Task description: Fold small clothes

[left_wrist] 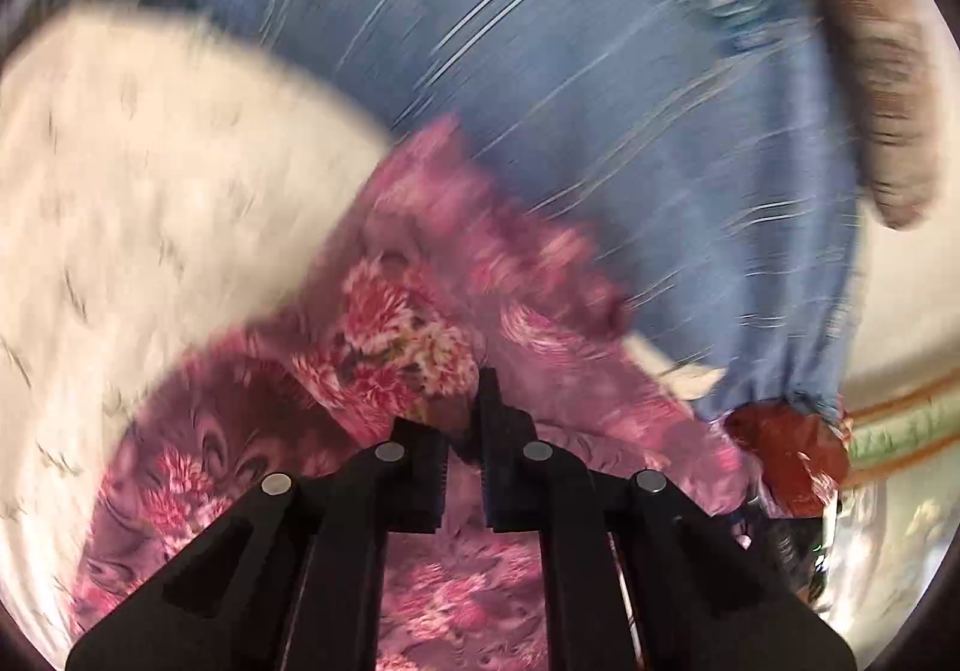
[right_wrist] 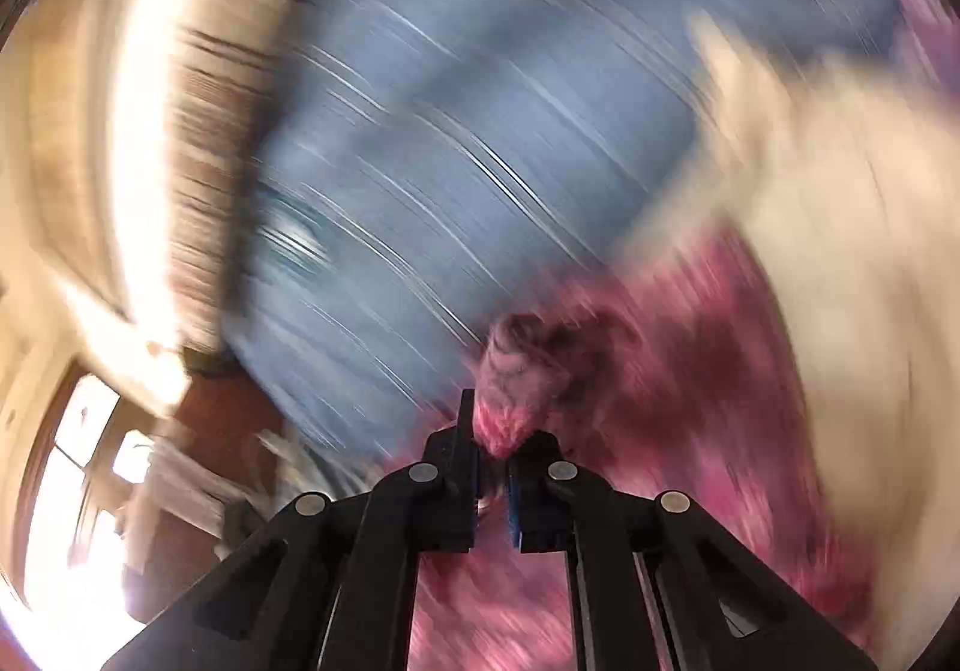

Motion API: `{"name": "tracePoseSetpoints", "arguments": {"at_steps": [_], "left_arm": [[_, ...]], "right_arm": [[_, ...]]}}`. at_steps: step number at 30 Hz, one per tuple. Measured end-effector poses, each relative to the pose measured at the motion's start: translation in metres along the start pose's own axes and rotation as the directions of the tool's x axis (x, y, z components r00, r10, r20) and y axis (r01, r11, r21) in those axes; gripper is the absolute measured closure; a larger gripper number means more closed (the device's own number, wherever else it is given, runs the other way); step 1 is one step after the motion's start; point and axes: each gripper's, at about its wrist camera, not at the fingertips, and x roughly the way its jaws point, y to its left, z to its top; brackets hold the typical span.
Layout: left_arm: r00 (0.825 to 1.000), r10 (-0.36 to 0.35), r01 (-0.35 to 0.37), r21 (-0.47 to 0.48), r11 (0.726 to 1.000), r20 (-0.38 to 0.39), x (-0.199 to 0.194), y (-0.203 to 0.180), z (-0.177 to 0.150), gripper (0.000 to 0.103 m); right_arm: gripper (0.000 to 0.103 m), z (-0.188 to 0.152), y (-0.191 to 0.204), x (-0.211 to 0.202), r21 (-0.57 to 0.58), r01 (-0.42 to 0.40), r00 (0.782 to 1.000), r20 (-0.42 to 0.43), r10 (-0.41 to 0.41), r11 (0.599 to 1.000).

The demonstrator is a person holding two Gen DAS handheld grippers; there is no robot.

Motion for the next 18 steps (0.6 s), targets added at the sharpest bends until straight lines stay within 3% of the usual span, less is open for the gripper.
{"name": "tracePoseSetpoints", "arguments": {"at_steps": [2, 4, 6, 7, 8, 9, 11, 13, 15, 16, 17, 18], "left_arm": [[1.0, 0.007, -0.007, 0.019, 1.0, 0.008, -0.005, -0.007, -0.008, 0.096], [0.997, 0.078, -0.078, 0.042, 0.996, 0.001, 0.008, 0.0, -0.02, 0.095], [0.988, 0.121, -0.122, -0.011, 0.992, -0.095, 0.038, 0.024, -0.028, 0.095], [0.978, 0.113, -0.127, -0.07, 0.989, -0.174, 0.055, 0.044, -0.034, 0.095], [0.977, 0.078, -0.101, -0.108, 0.989, -0.201, 0.059, 0.055, -0.038, 0.095], [0.979, 0.019, -0.049, -0.144, 0.988, -0.203, 0.055, 0.065, -0.04, 0.093], [0.984, -0.023, -0.005, -0.157, 0.988, -0.176, 0.035, 0.071, -0.039, 0.09], [0.995, -0.033, 0.021, -0.129, 0.991, -0.098, 0.008, 0.068, -0.036, 0.079], [0.999, -0.021, 0.017, -0.097, 0.995, -0.041, -0.008, 0.064, -0.033, 0.049], [1.0, -0.006, 0.004, -0.095, 0.996, -0.024, -0.01, 0.061, -0.033, 0.045], [1.0, 0.009, -0.011, -0.098, 0.995, -0.021, -0.008, 0.061, -0.031, 0.044], [0.999, 0.015, -0.019, -0.102, 0.995, -0.037, -0.006, 0.062, -0.028, 0.044]], "right_arm": [[0.097, 0.007, 0.006, -0.001, -0.045, 0.026, 1.0, 0.012, -0.025, 0.999], [0.096, -0.002, -0.013, 0.015, -0.064, 0.139, 0.988, -0.052, -0.142, 0.988], [0.096, -0.026, -0.049, 0.034, -0.053, 0.307, 0.938, -0.154, -0.312, 0.95], [0.096, -0.037, -0.066, 0.037, -0.032, 0.349, 0.917, -0.192, -0.349, 0.936], [0.098, -0.048, -0.079, 0.036, -0.005, 0.36, 0.912, -0.21, -0.353, 0.933], [0.098, -0.052, -0.082, 0.029, 0.015, 0.338, 0.925, -0.189, -0.33, 0.941], [0.087, -0.051, -0.077, 0.018, 0.029, 0.295, 0.943, -0.169, -0.286, 0.955], [0.061, -0.046, -0.075, 0.013, 0.059, 0.253, 0.957, -0.163, -0.24, 0.966], [0.055, -0.042, -0.074, 0.014, 0.082, 0.254, 0.961, -0.13, -0.242, 0.964], [0.054, -0.04, -0.075, 0.017, 0.087, 0.267, 0.959, -0.121, -0.256, 0.96], [0.056, -0.04, -0.077, 0.023, 0.089, 0.271, 0.957, -0.133, -0.258, 0.958], [0.085, -0.038, -0.078, 0.03, 0.078, 0.268, 0.952, -0.172, -0.251, 0.96]]}}
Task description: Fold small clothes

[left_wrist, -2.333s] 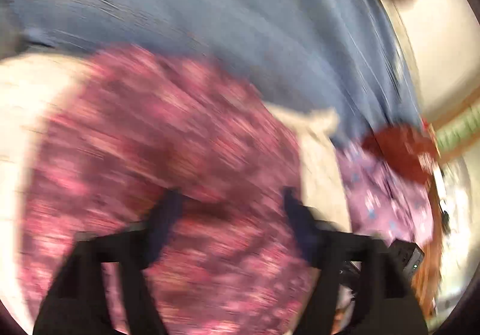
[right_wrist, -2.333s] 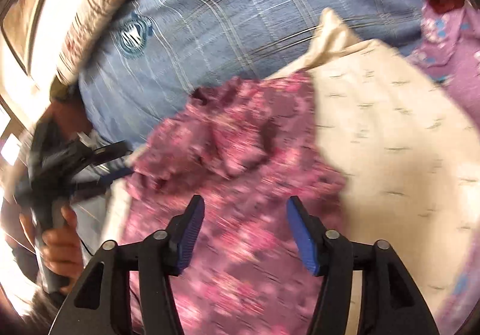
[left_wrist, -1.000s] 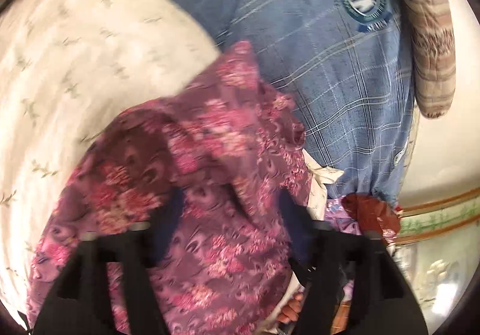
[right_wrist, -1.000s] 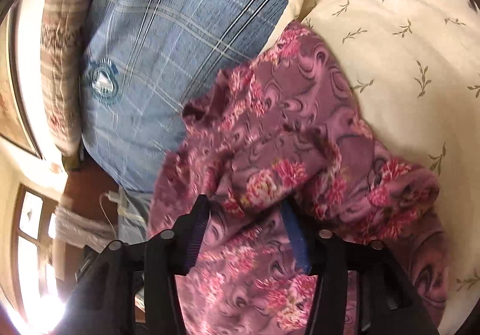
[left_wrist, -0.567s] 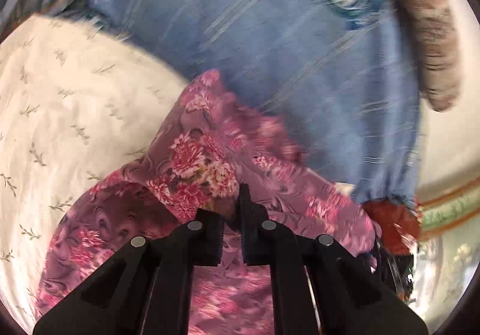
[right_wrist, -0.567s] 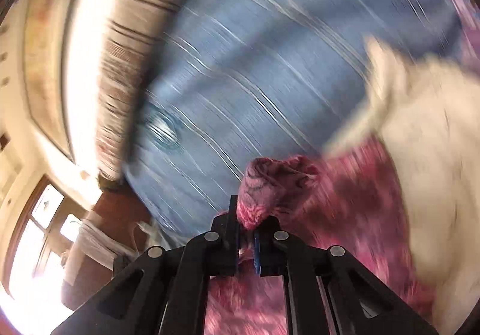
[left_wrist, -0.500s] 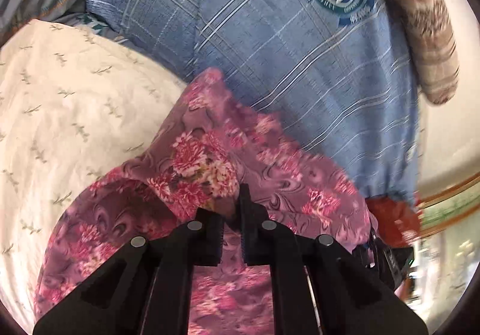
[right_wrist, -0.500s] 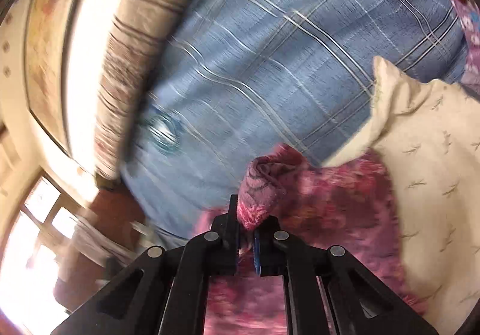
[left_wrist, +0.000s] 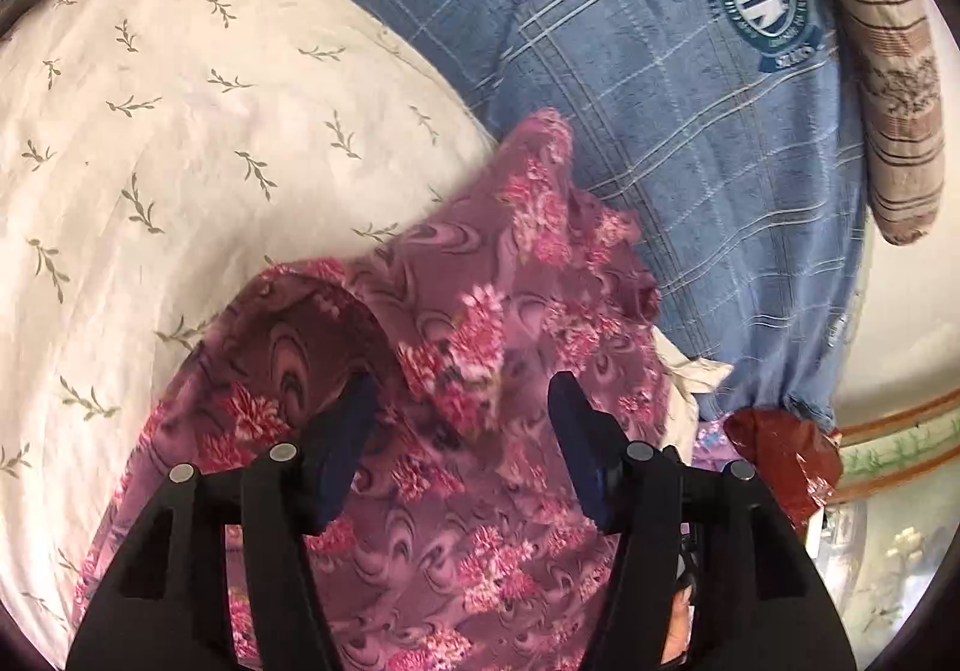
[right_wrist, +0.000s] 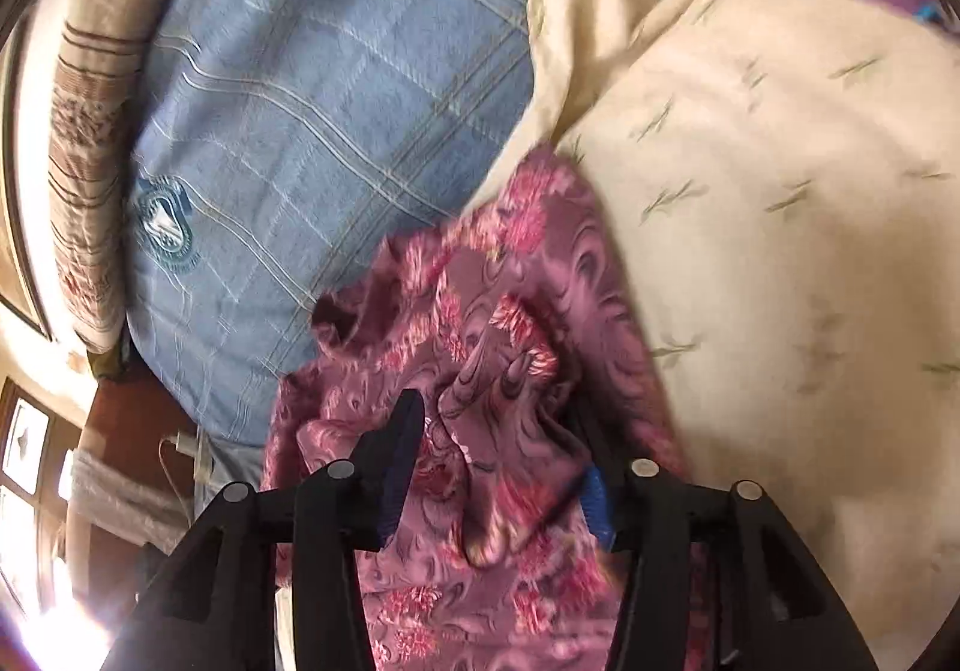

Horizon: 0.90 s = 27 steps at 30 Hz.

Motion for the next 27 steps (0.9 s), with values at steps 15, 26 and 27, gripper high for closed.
{"name": "tracePoseSetpoints", "arguments": {"at_steps": [15, 26, 27], "left_arm": [[0.998, 0.065, -0.065, 0.023, 0.998, 0.003, 0.021, -0.013, 0.008, 0.047], [0.945, 0.325, -0.326, 0.037, 0.945, 0.013, 0.053, -0.01, 0.035, 0.065], [0.954, 0.3, -0.3, 0.024, 0.954, -0.005, 0.048, -0.007, 0.037, 0.066]], "right_arm": [[0.061, 0.017, 0.012, -0.048, -0.149, 0.192, 0.976, 0.133, -0.172, 0.97], [0.098, 0.029, 0.008, -0.005, -0.242, 0.35, 0.936, 0.061, -0.345, 0.905], [0.095, 0.027, 0.009, -0.012, -0.253, 0.353, 0.935, 0.074, -0.346, 0.901]]}}
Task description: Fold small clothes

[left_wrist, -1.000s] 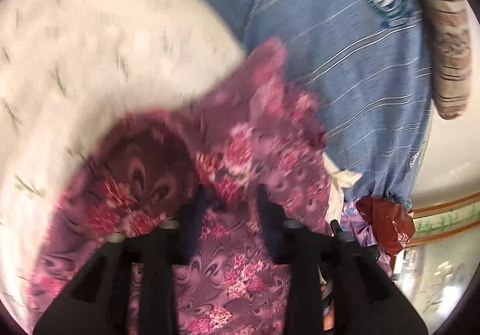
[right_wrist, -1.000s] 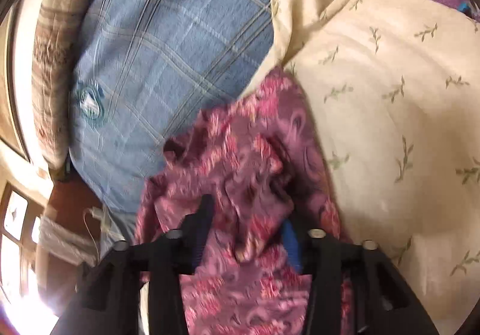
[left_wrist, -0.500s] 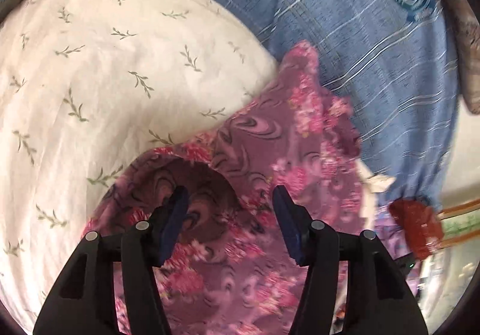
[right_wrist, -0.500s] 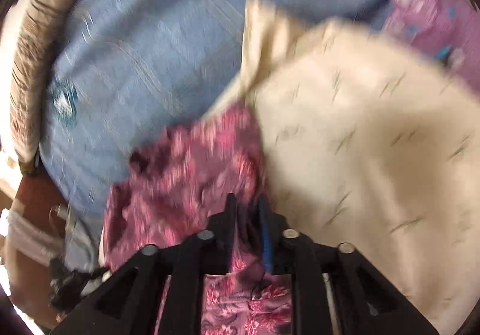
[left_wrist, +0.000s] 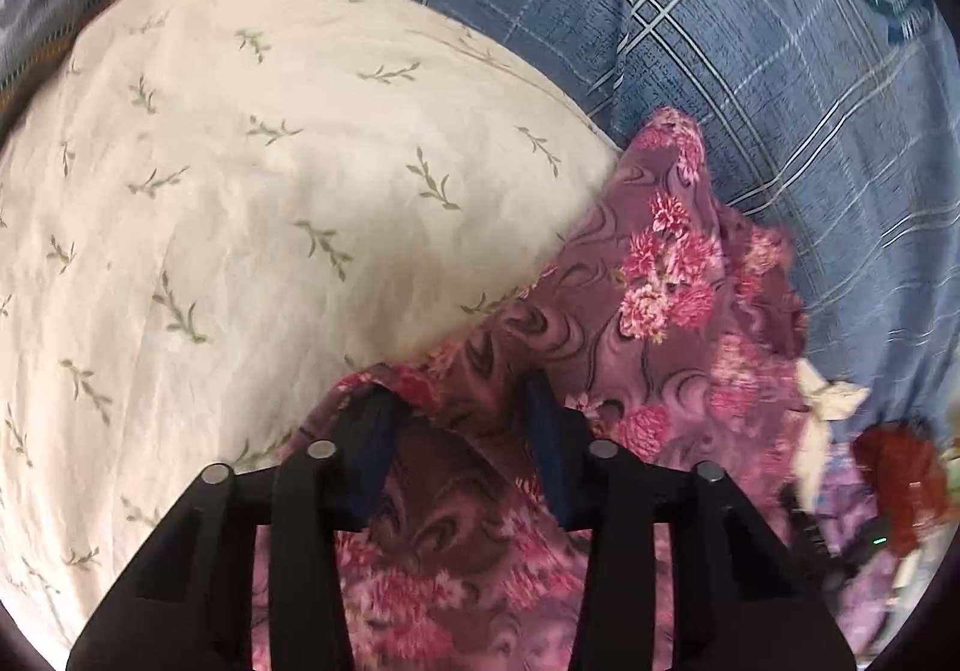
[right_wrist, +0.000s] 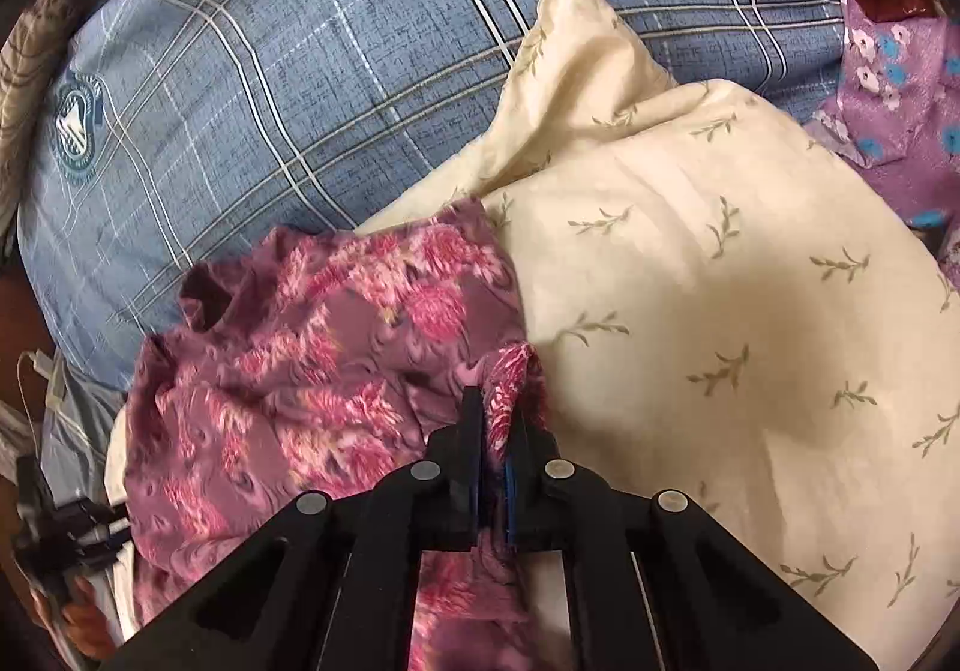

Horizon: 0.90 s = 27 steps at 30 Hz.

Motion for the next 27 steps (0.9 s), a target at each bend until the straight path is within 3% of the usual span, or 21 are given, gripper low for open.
{"name": "tracePoseSetpoints", "arguments": {"at_steps": [2, 3, 5, 7, 8, 11, 14, 19, 22, 23, 24, 27], "left_arm": [[0.995, -0.097, 0.096, -0.037, 0.995, -0.031, -0.015, 0.015, -0.001, 0.066], [0.99, -0.135, 0.133, -0.044, 0.99, -0.036, -0.025, 0.023, -0.003, 0.066], [0.985, -0.166, 0.165, -0.012, 0.986, -0.044, -0.049, 0.041, -0.013, 0.063], [0.986, -0.156, 0.158, 0.046, 0.986, -0.054, -0.067, 0.056, -0.026, 0.05], [0.99, -0.131, 0.135, 0.08, 0.988, -0.062, -0.073, 0.063, -0.034, 0.04], [0.994, -0.049, 0.065, 0.167, 0.984, -0.094, -0.088, 0.088, -0.063, 0.037], [0.985, -0.049, 0.082, 0.197, 0.977, -0.165, -0.093, 0.112, -0.095, 0.037], [0.972, -0.062, 0.103, 0.171, 0.98, -0.225, -0.092, 0.138, -0.139, 0.037], [0.973, -0.069, 0.106, 0.158, 0.982, -0.222, -0.096, 0.142, -0.146, 0.037], [0.973, -0.064, 0.1, 0.157, 0.983, -0.223, -0.097, 0.141, -0.148, 0.037], [0.972, -0.061, 0.098, 0.156, 0.983, -0.225, -0.097, 0.142, -0.148, 0.037], [0.973, -0.063, 0.101, 0.163, 0.981, -0.224, -0.099, 0.139, -0.154, 0.037]], "right_arm": [[0.09, -0.003, 0.002, -0.025, -0.001, -0.006, 0.999, 0.037, 0.006, 1.0], [0.089, -0.006, 0.002, -0.042, 0.006, -0.052, 0.997, 0.057, 0.051, 0.999], [0.078, -0.022, -0.001, -0.077, 0.001, -0.123, 0.989, 0.087, 0.123, 0.992], [0.05, -0.047, -0.002, -0.106, -0.011, -0.162, 0.984, 0.077, 0.162, 0.987], [0.047, -0.067, -0.006, -0.123, -0.024, -0.178, 0.983, 0.052, 0.179, 0.984], [0.046, -0.114, -0.01, -0.142, -0.042, -0.179, 0.984, -0.014, 0.179, 0.983], [0.046, -0.175, -0.033, -0.157, 0.004, -0.188, 0.977, -0.102, 0.188, 0.982], [0.046, -0.244, -0.047, -0.159, 0.065, -0.226, 0.953, -0.191, 0.234, 0.972], [0.053, -0.264, -0.037, -0.162, 0.03, -0.242, 0.946, -0.214, 0.243, 0.97], [0.06, -0.268, -0.032, -0.162, -0.012, -0.219, 0.953, -0.218, 0.211, 0.976], [0.093, -0.272, -0.025, -0.165, -0.081, -0.174, 0.965, -0.212, 0.154, 0.981], [0.096, -0.273, -0.02, -0.186, -0.19, -0.108, 0.985, -0.151, 0.08, 0.976]]}}
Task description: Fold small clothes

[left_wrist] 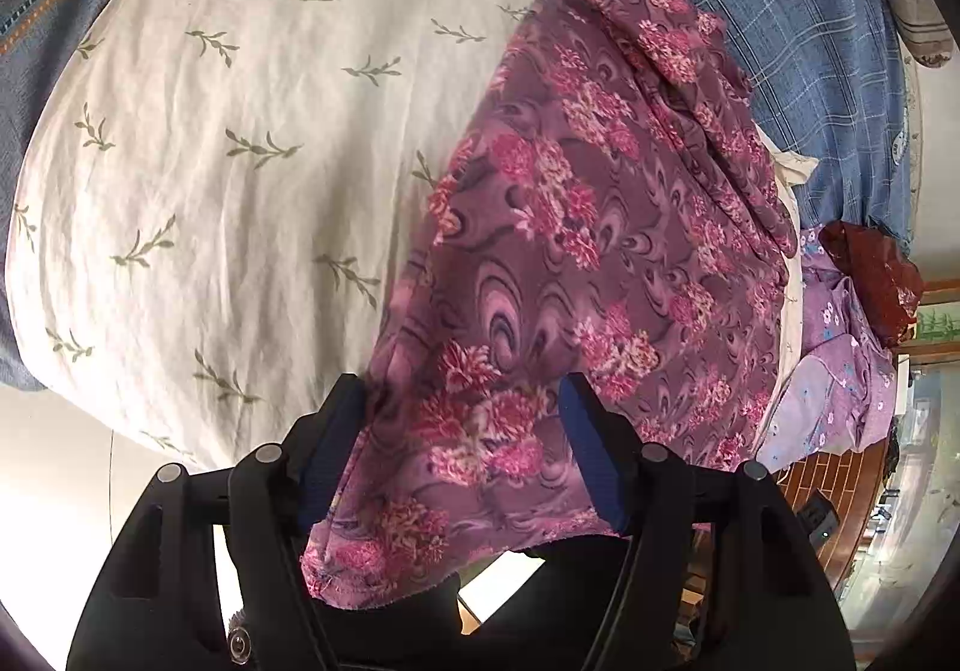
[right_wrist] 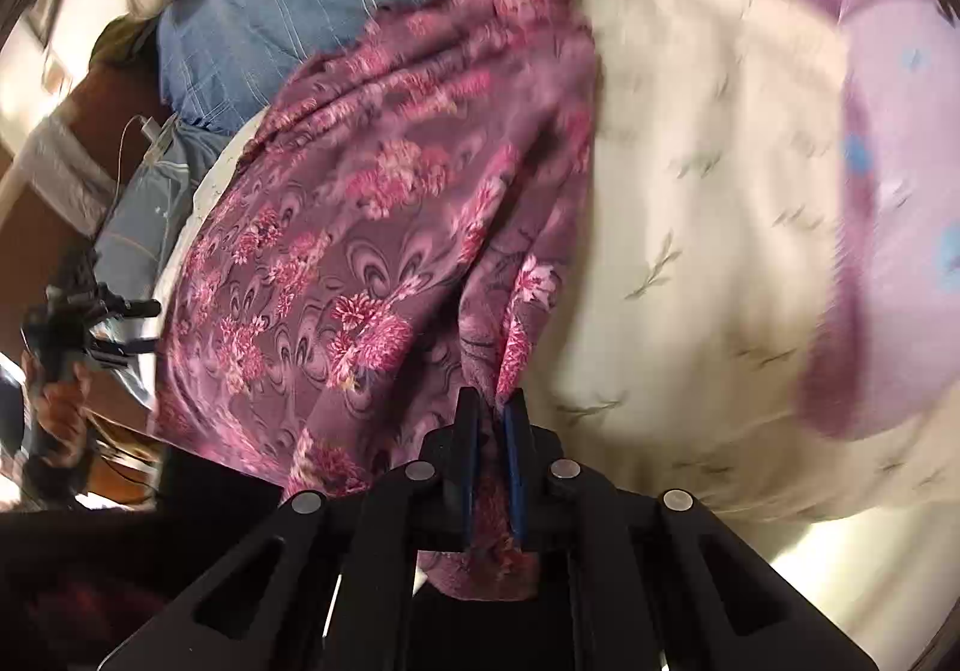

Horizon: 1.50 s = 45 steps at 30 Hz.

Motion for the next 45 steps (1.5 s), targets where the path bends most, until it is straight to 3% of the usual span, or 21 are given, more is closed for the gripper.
{"name": "tracePoseSetpoints", "arguments": {"at_steps": [3, 6, 7, 10, 11, 13, 15, 21, 24, 26, 28, 30, 31, 32, 33, 34, 35, 37, 39, 43, 45], "left_arm": [[1.0, 0.015, -0.015, 0.013, 1.0, 0.01, 0.0, -0.001, -0.006, 0.037], [1.0, 0.017, -0.017, -0.001, 1.0, -0.01, 0.006, 0.006, -0.01, 0.037], [1.0, 0.015, -0.015, -0.005, 1.0, -0.017, 0.008, 0.008, -0.011, 0.037], [1.0, 0.009, -0.009, 0.011, 1.0, -0.002, 0.008, 0.008, -0.017, 0.037], [1.0, 0.009, -0.009, 0.014, 1.0, 0.001, 0.007, 0.008, -0.017, 0.036], [1.0, -0.001, 0.001, 0.012, 1.0, -0.002, 0.009, 0.008, -0.019, 0.033], [1.0, -0.01, 0.01, 0.006, 1.0, -0.003, 0.007, 0.01, -0.021, 0.033], [0.997, -0.065, 0.065, -0.02, 0.998, 0.036, -0.01, 0.031, -0.029, 0.032], [0.998, -0.037, 0.038, -0.037, 0.999, 0.041, -0.009, 0.043, -0.03, 0.027], [0.999, -0.036, 0.036, -0.041, 0.998, 0.005, 0.0, 0.045, -0.032, 0.024], [1.0, -0.025, 0.025, 0.003, 1.0, 0.003, 0.003, 0.038, -0.035, 0.02], [1.0, -0.005, 0.005, 0.033, 0.999, -0.001, 0.005, 0.031, -0.037, 0.02], [0.999, -0.038, 0.038, 0.057, 0.998, -0.017, 0.007, 0.028, -0.039, 0.021], [0.997, -0.068, 0.07, 0.069, 0.995, -0.037, 0.008, 0.026, -0.041, 0.034], [0.992, -0.102, 0.109, 0.08, 0.991, -0.077, 0.013, 0.023, -0.045, 0.063], [0.986, -0.109, 0.121, 0.089, 0.989, -0.126, 0.021, 0.02, -0.048, 0.077], [0.984, -0.088, 0.104, 0.095, 0.99, -0.156, 0.03, 0.018, -0.052, 0.098], [0.985, -0.092, 0.109, 0.105, 0.989, -0.148, 0.032, 0.016, -0.057, 0.1], [0.978, -0.17, 0.184, 0.107, 0.977, -0.123, 0.02, 0.011, -0.059, 0.1], [0.949, -0.315, 0.313, 0.157, 0.937, -0.012, -0.02, -0.012, -0.053, 0.1], [0.927, -0.375, 0.368, 0.148, 0.918, 0.019, -0.031, -0.021, -0.042, 0.1]], "right_arm": [[0.097, -0.005, -0.042, -0.018, 0.14, 0.019, 0.999, 0.035, -0.025, 0.99], [0.103, -0.022, -0.077, -0.018, 0.248, 0.09, 0.996, -0.01, -0.09, 0.965], [0.102, -0.027, -0.084, -0.02, 0.286, 0.076, 0.997, -0.007, -0.078, 0.955], [0.095, -0.036, -0.092, -0.039, 0.361, -0.069, 0.994, 0.102, 0.034, 0.93], [0.091, -0.035, -0.09, -0.041, 0.353, -0.095, 0.991, 0.117, 0.057, 0.931], [0.058, -0.032, -0.081, -0.041, 0.308, -0.095, 0.991, 0.116, 0.062, 0.947], [0.05, -0.03, -0.075, -0.034, 0.286, -0.057, 0.995, 0.098, 0.029, 0.956], [0.05, -0.033, -0.077, -0.003, 0.32, -0.084, 0.996, 0.029, 0.079, 0.944], [0.05, -0.037, -0.078, 0.005, 0.324, -0.117, 0.993, 0.023, 0.116, 0.939], [0.05, -0.037, -0.074, 0.009, 0.306, -0.154, 0.988, 0.027, 0.154, 0.939], [0.051, -0.038, -0.071, 0.011, 0.286, -0.166, 0.986, 0.026, 0.166, 0.944], [0.056, -0.037, -0.067, 0.013, 0.267, -0.165, 0.986, 0.021, 0.165, 0.949], [0.068, -0.036, -0.067, 0.014, 0.261, -0.162, 0.986, 0.017, 0.164, 0.952], [0.076, -0.037, -0.067, 0.014, 0.254, -0.156, 0.987, 0.009, 0.159, 0.955], [0.091, -0.037, -0.066, 0.015, 0.254, -0.172, 0.984, 0.009, 0.176, 0.952], [0.096, -0.037, -0.066, 0.014, 0.254, -0.186, 0.982, 0.015, 0.189, 0.949], [0.096, -0.036, -0.065, 0.013, 0.248, -0.182, 0.983, 0.017, 0.184, 0.951], [0.099, -0.036, -0.065, 0.01, 0.266, -0.22, 0.975, 0.028, 0.22, 0.939], [0.099, -0.036, -0.069, 0.002, 0.31, -0.305, 0.952, 0.07, 0.298, 0.9], [0.099, -0.032, -0.071, -0.013, 0.366, -0.431, 0.902, 0.159, 0.401, 0.825], [0.099, -0.023, -0.074, -0.015, 0.394, -0.508, 0.861, 0.225, 0.455, 0.766]]}}
